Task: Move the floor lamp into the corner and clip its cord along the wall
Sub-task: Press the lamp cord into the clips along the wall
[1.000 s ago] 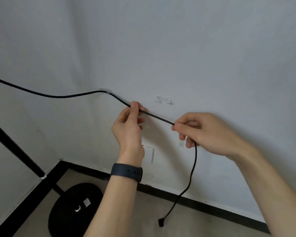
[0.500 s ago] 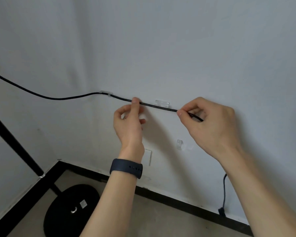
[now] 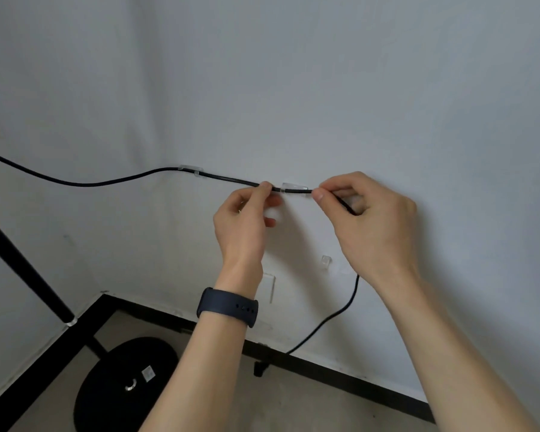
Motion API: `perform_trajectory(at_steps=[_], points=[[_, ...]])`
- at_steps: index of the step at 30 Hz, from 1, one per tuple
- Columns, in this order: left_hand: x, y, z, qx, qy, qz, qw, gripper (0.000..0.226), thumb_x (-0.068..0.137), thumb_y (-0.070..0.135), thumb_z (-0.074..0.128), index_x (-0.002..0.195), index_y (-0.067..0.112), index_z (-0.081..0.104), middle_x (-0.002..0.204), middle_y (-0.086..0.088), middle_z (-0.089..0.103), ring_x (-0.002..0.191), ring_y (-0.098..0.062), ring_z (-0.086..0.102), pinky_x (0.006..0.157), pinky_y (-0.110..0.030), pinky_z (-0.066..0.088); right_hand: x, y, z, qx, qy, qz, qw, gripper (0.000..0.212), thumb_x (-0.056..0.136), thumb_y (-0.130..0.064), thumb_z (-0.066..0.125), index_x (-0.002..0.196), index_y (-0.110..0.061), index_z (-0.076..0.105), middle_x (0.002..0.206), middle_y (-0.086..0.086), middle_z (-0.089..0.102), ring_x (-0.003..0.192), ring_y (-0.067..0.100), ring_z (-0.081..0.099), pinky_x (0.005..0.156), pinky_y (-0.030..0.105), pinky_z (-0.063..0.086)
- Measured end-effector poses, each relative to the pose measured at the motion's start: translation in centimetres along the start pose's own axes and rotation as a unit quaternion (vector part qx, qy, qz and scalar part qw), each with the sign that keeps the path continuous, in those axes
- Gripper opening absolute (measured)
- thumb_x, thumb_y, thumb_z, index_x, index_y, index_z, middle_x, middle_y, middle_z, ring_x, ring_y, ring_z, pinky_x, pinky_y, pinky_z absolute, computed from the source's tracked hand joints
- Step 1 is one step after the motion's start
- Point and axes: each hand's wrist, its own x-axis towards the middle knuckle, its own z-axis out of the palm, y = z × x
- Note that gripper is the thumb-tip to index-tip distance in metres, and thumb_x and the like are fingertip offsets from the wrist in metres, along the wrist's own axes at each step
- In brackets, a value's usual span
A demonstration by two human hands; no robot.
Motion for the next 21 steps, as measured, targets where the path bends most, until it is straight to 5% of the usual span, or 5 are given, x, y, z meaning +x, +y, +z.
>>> perform_trajectory(at_steps=[7, 21], points=[[0.4, 0.3, -0.1, -0.03, -0.01, -0.009, 0.999, 0.015, 0.09, 0.033, 0.07, 0.084, 0.019, 0.071, 0.08, 0.004, 0.08, 0.054, -0.009, 0.054, 0.062, -0.025, 0.041, 0.0, 1.6, -1.4, -0.043, -0.051, 0.035, 0.997, 0.012, 0.088, -0.039, 0.071, 0.079, -0.03, 0.071, 0.071, -0.01, 0.073, 0.066, 0.011, 0.071, 0.066, 0.015, 0.05], [0.6, 0.0, 0.0, -0.043, -0.012, -0.008, 0.999, 0.016, 0.092, 0.031, 0.069, 0.08, 0.021, 0.069, 0.077, 0.004, 0.079, 0.05, -0.01, 0.052, 0.061, -0.028, 0.041, -0.8, 3.6, 0.3, -0.158, 0.092, -0.073, 0.98, 0.027, 0.09, -0.033, 0.069, 0.069, -0.017, 0.064, 0.061, -0.005, 0.064, 0.056, 0.017, 0.06, 0.057, 0.036, 0.048]])
